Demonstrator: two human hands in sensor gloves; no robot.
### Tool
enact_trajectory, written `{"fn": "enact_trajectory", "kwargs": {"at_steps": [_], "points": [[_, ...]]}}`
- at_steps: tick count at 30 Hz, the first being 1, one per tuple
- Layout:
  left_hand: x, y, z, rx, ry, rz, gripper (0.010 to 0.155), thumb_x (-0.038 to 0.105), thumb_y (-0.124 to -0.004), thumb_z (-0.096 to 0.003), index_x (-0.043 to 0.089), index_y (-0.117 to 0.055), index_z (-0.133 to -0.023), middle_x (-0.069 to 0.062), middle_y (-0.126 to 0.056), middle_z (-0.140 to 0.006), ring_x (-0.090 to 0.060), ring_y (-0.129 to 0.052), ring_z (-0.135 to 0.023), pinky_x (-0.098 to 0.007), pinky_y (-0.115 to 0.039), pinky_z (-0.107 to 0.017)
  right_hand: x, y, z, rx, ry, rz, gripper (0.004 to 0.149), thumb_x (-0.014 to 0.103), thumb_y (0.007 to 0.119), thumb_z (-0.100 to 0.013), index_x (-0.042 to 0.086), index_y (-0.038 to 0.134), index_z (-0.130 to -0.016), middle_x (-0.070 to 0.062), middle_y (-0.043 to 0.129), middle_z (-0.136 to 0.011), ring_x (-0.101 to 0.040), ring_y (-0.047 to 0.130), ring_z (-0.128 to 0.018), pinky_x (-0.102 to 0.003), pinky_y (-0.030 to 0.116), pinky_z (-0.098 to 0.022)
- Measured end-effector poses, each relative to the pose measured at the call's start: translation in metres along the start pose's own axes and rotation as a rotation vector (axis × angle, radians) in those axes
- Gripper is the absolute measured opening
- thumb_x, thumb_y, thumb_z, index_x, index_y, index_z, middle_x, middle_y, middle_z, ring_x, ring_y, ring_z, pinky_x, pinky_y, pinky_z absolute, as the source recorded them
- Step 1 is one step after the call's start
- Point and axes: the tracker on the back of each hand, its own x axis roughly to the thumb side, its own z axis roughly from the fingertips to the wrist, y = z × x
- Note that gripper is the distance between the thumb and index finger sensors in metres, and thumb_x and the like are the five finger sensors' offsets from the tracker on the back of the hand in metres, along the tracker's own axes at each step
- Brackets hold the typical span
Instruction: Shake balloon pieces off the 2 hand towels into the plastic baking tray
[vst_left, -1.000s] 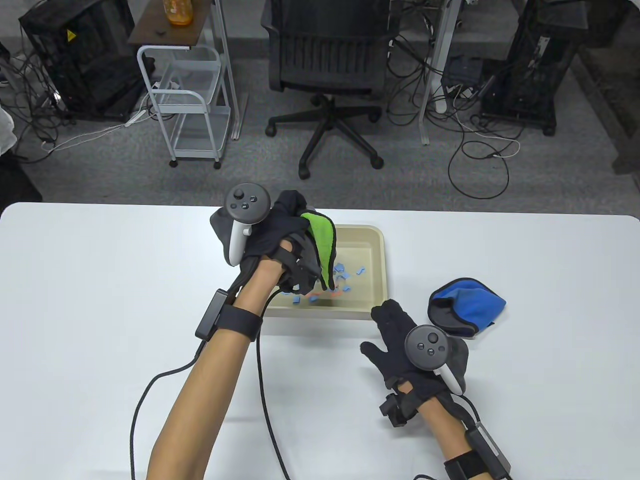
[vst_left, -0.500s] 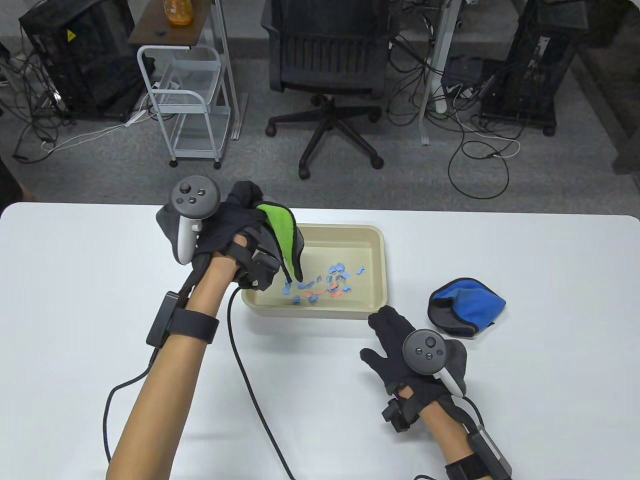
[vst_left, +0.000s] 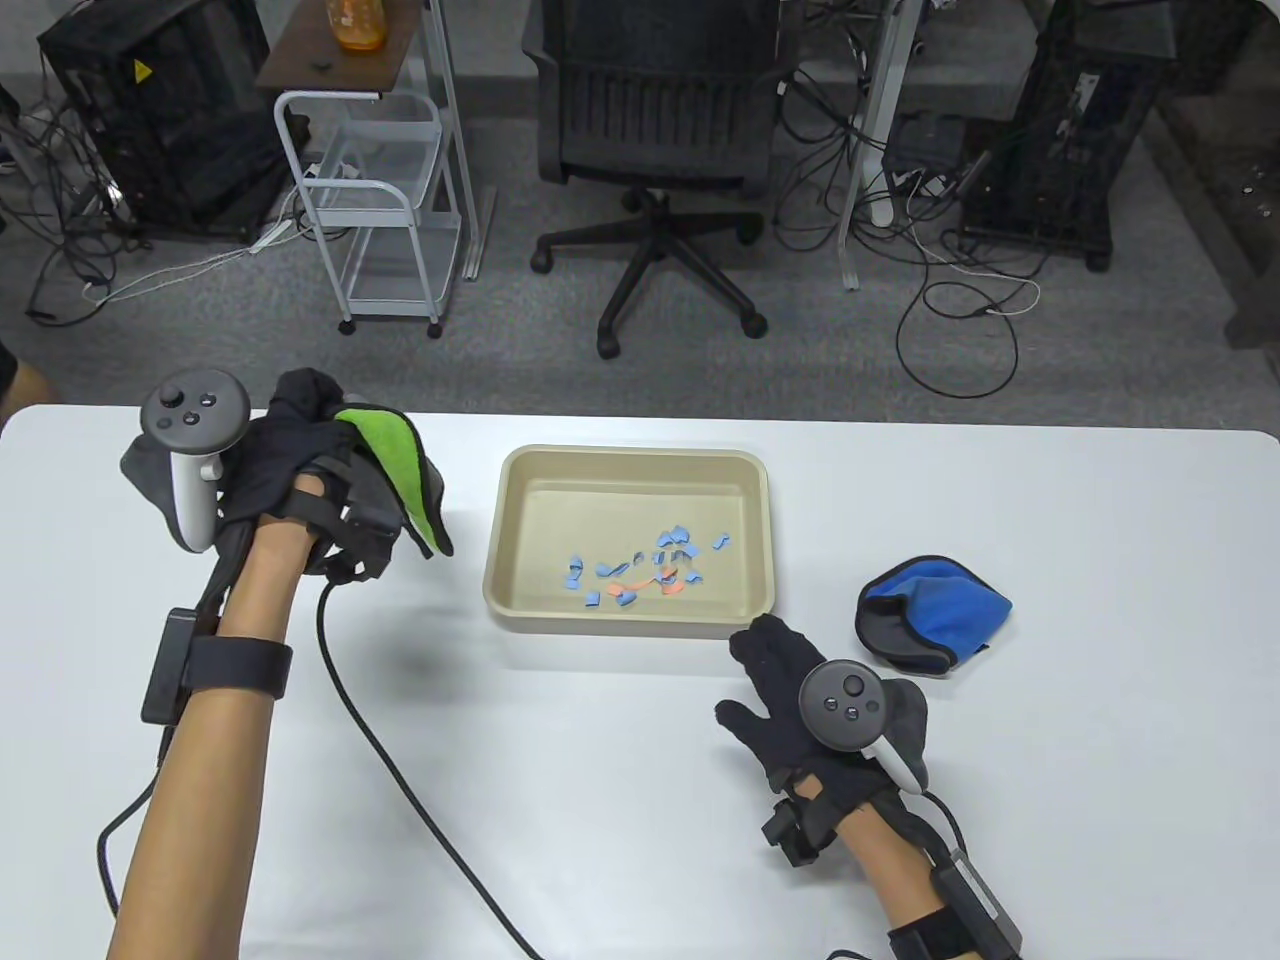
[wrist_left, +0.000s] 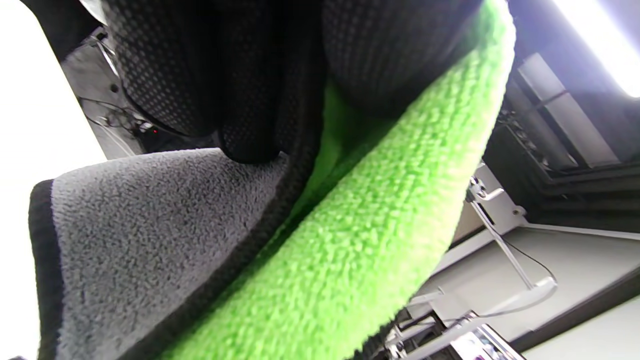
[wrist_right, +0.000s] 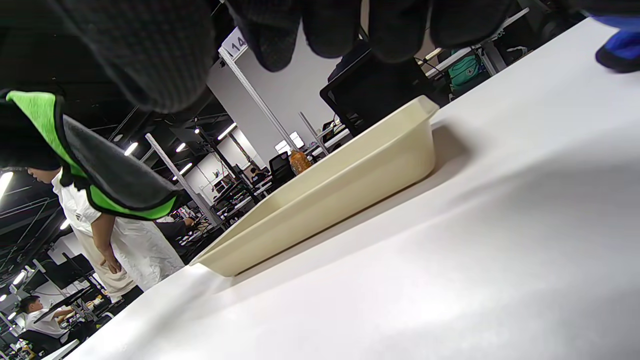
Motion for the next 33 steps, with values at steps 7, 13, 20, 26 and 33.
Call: {"fn": "enact_trajectory", "kwargs": {"at_steps": [7, 13, 20, 26, 33], "points": [[-0.058, 0.002, -0.006, 0.019, 0.085, -0.044, 0.035, 0.032, -0.082, -0.0396, 0.041, -0.068, -0.07, 0.009, -0.087, -0.08, -0.025, -0.097, -0.085, -0.045, -0.085, -0.058, 0.001, 0.001, 0.0, 0.006, 0.003, 0.011, 0.072, 0.05, 0.081, -0.041, 0.024, 0.053, -0.102, -0.01, 0.043, -0.118, -0.043, 0.046, -0.105, -0.061, 0.053, -0.072], [-0.106, -0.01, -0.005, 0.005, 0.132, -0.108, 0.035, 0.032, -0.082, -0.0394, 0.041, -0.068, -0.07, 0.01, -0.087, -0.08, -0.025, -0.097, -0.085, -0.045, -0.084, -0.059, 0.001, 0.002, 0.0, 0.014, 0.007, 0.016, 0.072, 0.05, 0.081, -0.041, 0.024, 0.053, -0.102, -0.01, 0.043, -0.118, -0.043, 0.046, -0.105, -0.061, 0.053, -0.072], [-0.172, -0.034, 0.002, -0.093, 0.215, -0.181, 0.035, 0.034, -0.082, -0.0391, 0.042, -0.068, -0.07, 0.011, -0.088, -0.081, -0.025, -0.096, -0.086, -0.046, -0.084, -0.058, 0.002, 0.006, 0.0, 0.031, 0.009, 0.026, 0.072, 0.05, 0.08, -0.041, 0.024, 0.053, -0.102, -0.01, 0.044, -0.117, -0.043, 0.046, -0.105, -0.061, 0.053, -0.072], [-0.213, -0.055, 0.011, -0.173, 0.291, -0.199, 0.035, 0.034, -0.081, -0.0392, 0.041, -0.067, -0.071, 0.01, -0.087, -0.082, -0.025, -0.093, -0.086, -0.046, -0.085, -0.057, 0.003, 0.01, 0.0, 0.052, 0.007, 0.039, 0.072, 0.05, 0.08, -0.041, 0.024, 0.053, -0.102, -0.01, 0.043, -0.118, -0.043, 0.046, -0.106, -0.062, 0.052, -0.072], [-0.22, -0.052, 0.016, -0.237, 0.304, -0.105, 0.043, 0.031, -0.079, -0.0402, 0.041, -0.06, -0.077, 0.008, -0.079, -0.089, -0.024, -0.083, -0.092, -0.045, -0.078, -0.063, 0.004, 0.011, 0.0, 0.062, 0.005, 0.04, 0.072, 0.05, 0.08, -0.041, 0.024, 0.053, -0.102, -0.01, 0.044, -0.118, -0.043, 0.045, -0.106, -0.062, 0.052, -0.073]]}}
